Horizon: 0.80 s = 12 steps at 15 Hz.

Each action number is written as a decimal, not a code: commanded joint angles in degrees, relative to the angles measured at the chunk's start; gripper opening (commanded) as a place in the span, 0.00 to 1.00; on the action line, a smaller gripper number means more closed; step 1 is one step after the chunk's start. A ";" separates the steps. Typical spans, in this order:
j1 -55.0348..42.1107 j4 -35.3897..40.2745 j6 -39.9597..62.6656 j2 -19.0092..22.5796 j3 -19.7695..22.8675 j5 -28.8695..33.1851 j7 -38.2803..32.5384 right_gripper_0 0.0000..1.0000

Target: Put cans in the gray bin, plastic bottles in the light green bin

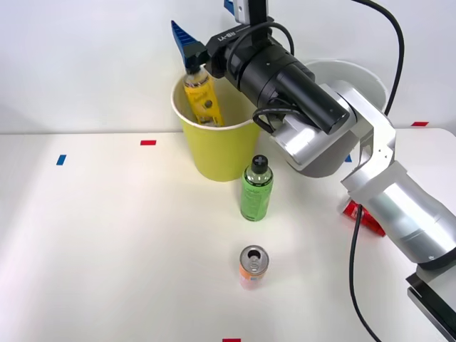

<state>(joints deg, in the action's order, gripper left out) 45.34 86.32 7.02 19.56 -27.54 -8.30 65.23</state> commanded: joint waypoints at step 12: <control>-32.51 34.18 -0.25 15.16 14.89 -5.68 -1.86 1.00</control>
<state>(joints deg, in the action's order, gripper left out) 18.69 115.30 6.77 30.79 -15.21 -10.56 64.07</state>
